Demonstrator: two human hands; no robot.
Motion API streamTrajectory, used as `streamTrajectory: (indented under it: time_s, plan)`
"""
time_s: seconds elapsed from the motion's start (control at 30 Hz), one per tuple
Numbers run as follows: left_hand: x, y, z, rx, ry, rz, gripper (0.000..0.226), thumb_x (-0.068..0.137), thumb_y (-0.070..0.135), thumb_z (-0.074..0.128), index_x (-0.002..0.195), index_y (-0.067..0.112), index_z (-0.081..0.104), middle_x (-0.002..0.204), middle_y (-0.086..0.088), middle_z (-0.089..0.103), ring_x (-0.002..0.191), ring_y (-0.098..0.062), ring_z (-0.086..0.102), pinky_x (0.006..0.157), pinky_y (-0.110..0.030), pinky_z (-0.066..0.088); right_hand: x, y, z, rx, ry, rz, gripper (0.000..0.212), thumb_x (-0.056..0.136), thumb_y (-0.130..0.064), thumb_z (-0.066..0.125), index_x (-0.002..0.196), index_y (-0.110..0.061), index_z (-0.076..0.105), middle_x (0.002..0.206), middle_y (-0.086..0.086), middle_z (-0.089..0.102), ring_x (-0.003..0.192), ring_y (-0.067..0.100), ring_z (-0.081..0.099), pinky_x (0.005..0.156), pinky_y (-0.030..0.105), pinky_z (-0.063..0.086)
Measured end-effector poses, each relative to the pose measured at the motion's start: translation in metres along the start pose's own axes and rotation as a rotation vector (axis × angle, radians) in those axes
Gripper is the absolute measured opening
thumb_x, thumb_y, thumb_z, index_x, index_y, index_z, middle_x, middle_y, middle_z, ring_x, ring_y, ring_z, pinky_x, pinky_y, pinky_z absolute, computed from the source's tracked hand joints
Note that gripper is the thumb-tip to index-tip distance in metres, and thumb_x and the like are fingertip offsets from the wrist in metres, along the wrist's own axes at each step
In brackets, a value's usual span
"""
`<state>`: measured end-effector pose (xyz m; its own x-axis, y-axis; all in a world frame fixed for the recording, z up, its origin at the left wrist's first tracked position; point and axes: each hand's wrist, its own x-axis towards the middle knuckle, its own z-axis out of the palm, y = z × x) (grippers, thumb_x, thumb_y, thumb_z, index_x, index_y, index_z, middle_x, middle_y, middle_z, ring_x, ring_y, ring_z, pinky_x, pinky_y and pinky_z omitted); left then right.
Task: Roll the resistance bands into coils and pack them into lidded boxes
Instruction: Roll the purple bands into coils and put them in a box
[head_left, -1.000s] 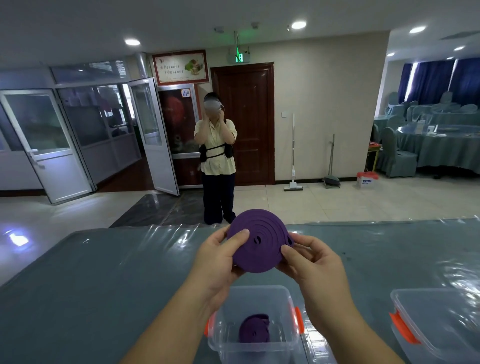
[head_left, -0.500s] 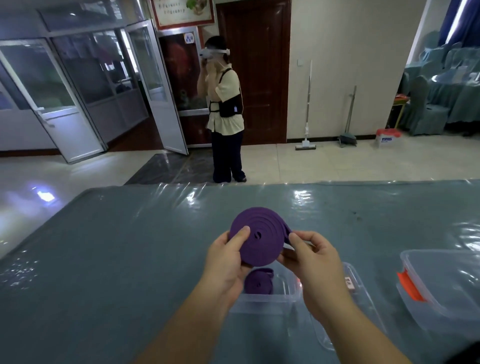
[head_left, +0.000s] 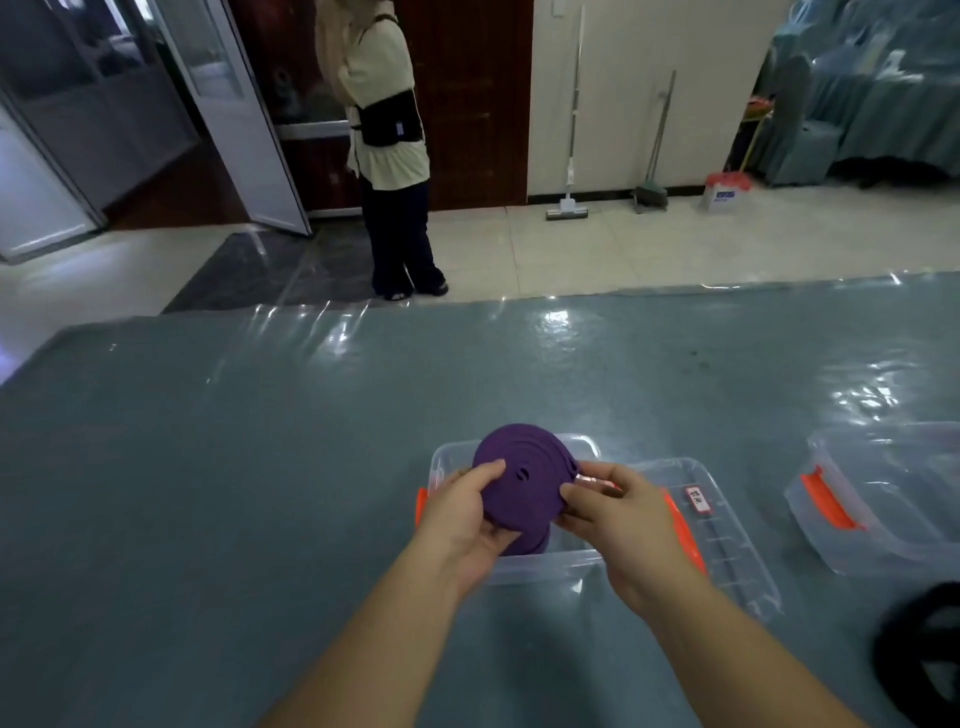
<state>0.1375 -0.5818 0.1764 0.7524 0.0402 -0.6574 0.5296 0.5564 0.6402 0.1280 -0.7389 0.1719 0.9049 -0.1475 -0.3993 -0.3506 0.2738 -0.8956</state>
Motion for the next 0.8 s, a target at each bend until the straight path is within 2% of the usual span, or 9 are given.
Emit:
streamTrajectory:
  time_s: [0.1,0.2,0.27,0.4,0.5,0.57,0.63,0.7,0.8]
  plan:
    - [0.03,-0.003,-0.013,0.106,0.048,-0.054,0.008,0.099,0.018,0.067,0.102,0.011,0.071,0.081,-0.006,0.08,0.07,-0.019,0.074,0.051,-0.026,0.056,0.026,0.017,-0.001,-0.082,0.024,0.052,0.023,0.091,0.015,0.064,0.105,-0.003,0.07,0.097,0.022,0.075,0.087,0.035,0.075,0.085,0.049,0.063]
    - [0.063,-0.008,-0.028,0.267,0.073,-0.038,0.015,0.1,0.014,0.066,0.115,0.011,0.066,0.101,-0.011,0.08,0.08,-0.022,0.076,0.057,-0.029,0.06,0.054,0.031,-0.004,-0.202,0.024,0.087,0.024,0.093,0.014,0.061,0.106,-0.004,0.069,0.099,0.021,0.074,0.082,0.03,0.075,0.071,0.038,0.063]
    - [0.084,-0.014,-0.034,0.38,0.083,-0.024,0.02,0.1,0.012,0.066,0.119,0.016,0.06,0.109,-0.016,0.076,0.088,-0.028,0.077,0.072,-0.041,0.066,0.073,0.038,-0.003,-0.303,0.018,0.099,0.026,0.093,0.015,0.06,0.1,-0.008,0.069,0.096,0.018,0.075,0.079,0.026,0.075,0.065,0.032,0.062]
    - [0.12,-0.024,-0.036,0.548,0.134,-0.055,0.014,0.098,0.019,0.067,0.111,0.018,0.06,0.111,-0.013,0.074,0.099,-0.032,0.076,0.083,-0.054,0.065,0.11,0.062,0.005,-0.539,0.055,0.056,0.035,0.09,0.011,0.062,0.088,-0.023,0.072,0.092,0.006,0.078,0.082,0.022,0.074,0.079,0.043,0.064]
    - [0.145,-0.033,-0.037,0.697,0.175,-0.091,0.014,0.094,0.029,0.066,0.098,0.016,0.067,0.103,-0.01,0.076,0.095,-0.029,0.075,0.085,-0.05,0.064,0.129,0.08,0.01,-0.743,0.048,0.026,0.03,0.089,0.003,0.062,0.107,-0.016,0.077,0.106,0.002,0.077,0.088,0.017,0.071,0.077,0.028,0.055]
    - [0.167,-0.044,-0.043,0.905,0.211,-0.125,0.04,0.081,0.044,0.062,0.108,0.015,0.071,0.103,-0.008,0.077,0.088,-0.027,0.073,0.08,-0.046,0.064,0.143,0.093,0.01,-0.87,0.028,0.034,0.033,0.089,-0.001,0.061,0.116,-0.013,0.077,0.111,0.005,0.077,0.098,0.024,0.071,0.085,0.03,0.054]
    - [0.186,-0.056,-0.05,1.048,0.247,-0.159,0.058,0.08,0.047,0.062,0.128,0.014,0.066,0.116,-0.008,0.073,0.094,-0.028,0.07,0.07,-0.035,0.054,0.156,0.107,0.009,-0.993,0.0,0.05,0.036,0.09,-0.003,0.06,0.12,-0.012,0.076,0.117,0.01,0.077,0.106,0.03,0.071,0.091,0.034,0.055]
    - [0.191,-0.059,-0.049,1.117,0.253,-0.178,0.053,0.09,0.04,0.063,0.134,0.009,0.061,0.117,-0.007,0.07,0.085,-0.023,0.065,0.059,-0.028,0.043,0.167,0.121,0.009,-1.068,-0.028,0.044,0.036,0.09,-0.001,0.06,0.121,-0.011,0.075,0.118,0.013,0.076,0.109,0.033,0.07,0.093,0.035,0.054]
    - [0.205,-0.065,-0.05,1.149,0.282,-0.198,0.046,0.095,0.033,0.064,0.132,0.005,0.06,0.099,-0.004,0.066,0.068,-0.016,0.056,0.048,-0.026,0.034,0.185,0.129,0.01,-1.161,-0.059,0.074,0.034,0.09,-0.004,0.059,0.119,-0.011,0.076,0.118,0.013,0.076,0.111,0.034,0.069,0.095,0.036,0.053]
